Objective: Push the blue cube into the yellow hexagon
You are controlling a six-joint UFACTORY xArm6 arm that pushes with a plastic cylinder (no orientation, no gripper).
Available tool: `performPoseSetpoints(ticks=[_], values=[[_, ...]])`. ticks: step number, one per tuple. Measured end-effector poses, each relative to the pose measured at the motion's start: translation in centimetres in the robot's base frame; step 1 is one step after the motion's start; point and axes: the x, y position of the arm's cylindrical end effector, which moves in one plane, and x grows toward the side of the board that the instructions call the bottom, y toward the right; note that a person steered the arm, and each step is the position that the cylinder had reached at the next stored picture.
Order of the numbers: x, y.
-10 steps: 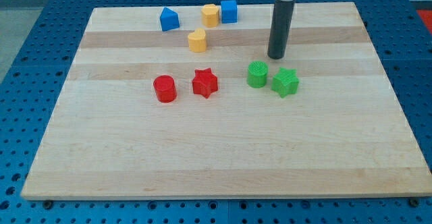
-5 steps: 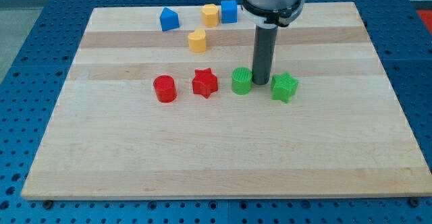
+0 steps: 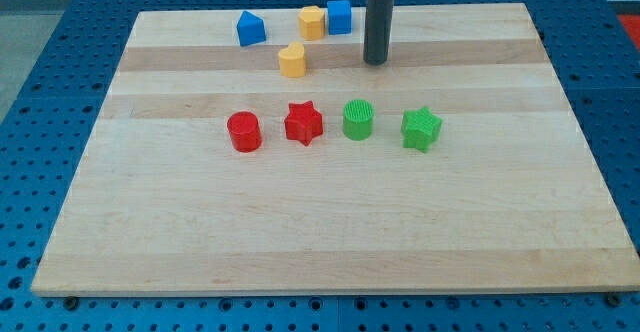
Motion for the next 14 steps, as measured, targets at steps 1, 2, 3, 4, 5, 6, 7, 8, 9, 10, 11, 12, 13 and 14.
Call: performPoseSetpoints(ticks=[1, 2, 3, 4, 5, 6, 7, 8, 9, 10, 11, 12, 13, 14], values=[[-3.5, 0.3], [-8.2, -0.5], [-10.2, -1.2], [-10.2, -1.2], [-10.1, -1.9], [-10.2, -3.5], [-10.1, -4.5], [-10.2, -5.8], [-10.1, -7.2], [-10.2, -9.4], [-10.2, -11.4], [-10.2, -13.2], [-10.2, -14.6], [-10.2, -16.1]])
